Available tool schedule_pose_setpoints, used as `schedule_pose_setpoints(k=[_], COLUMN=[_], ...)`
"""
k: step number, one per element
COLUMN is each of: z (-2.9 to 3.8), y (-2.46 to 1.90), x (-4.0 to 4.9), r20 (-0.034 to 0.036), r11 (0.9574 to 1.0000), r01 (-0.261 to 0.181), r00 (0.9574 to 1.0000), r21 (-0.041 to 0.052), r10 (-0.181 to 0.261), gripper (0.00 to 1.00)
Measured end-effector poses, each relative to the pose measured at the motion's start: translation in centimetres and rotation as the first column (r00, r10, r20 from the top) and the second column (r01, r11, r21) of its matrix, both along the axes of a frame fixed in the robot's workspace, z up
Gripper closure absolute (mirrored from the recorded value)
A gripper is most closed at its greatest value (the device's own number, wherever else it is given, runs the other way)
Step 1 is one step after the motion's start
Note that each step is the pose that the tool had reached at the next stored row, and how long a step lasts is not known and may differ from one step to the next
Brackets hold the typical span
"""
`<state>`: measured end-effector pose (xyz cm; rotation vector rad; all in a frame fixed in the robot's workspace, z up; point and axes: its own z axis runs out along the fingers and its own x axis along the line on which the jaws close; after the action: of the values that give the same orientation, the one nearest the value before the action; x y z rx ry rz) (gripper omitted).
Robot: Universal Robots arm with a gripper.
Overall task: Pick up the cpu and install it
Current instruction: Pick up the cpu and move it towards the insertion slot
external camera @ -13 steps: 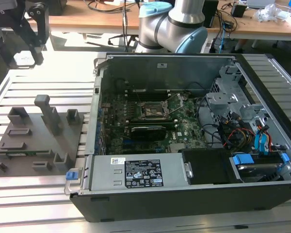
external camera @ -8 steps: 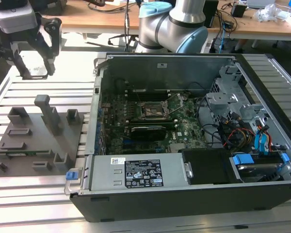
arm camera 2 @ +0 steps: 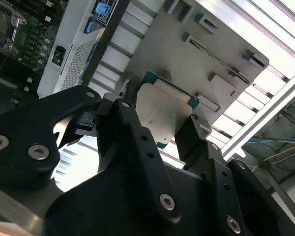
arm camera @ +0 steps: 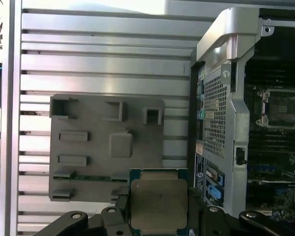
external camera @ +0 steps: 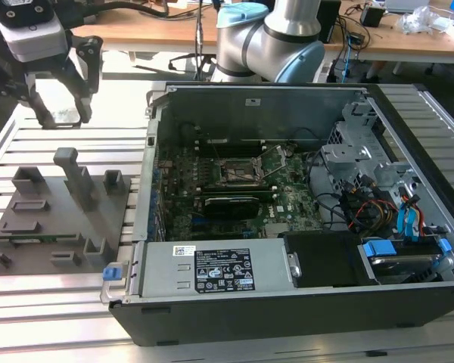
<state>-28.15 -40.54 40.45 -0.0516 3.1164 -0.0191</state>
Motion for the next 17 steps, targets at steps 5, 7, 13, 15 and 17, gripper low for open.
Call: schedule_pose_setpoints(k=[5,7,13,15,17], z=[-0.78,-0.96,-1.66,-1.86,-2.16], y=[0.00,0.00,0.00,0.00,0.00], x=[0.52,0.65,1.27,1.46,1.78], r20=[0.0000,0.0000,0.0000,-0.0001,0.0001], r11=[1.0000,1.0000,1.0000,1.0000,1.0000], r01=[0.000,0.000,0.000,0.000,0.000], r00=[1.0000,1.0000,1.0000,1.0000,1.0000], r21=[0.0000,0.0000,-0.0003,-0.0005,-0.0009], r10=[0.000,0.000,0.000,0.000,0.000], gripper=[0.45,0.45,0.45,0.45,0.45])
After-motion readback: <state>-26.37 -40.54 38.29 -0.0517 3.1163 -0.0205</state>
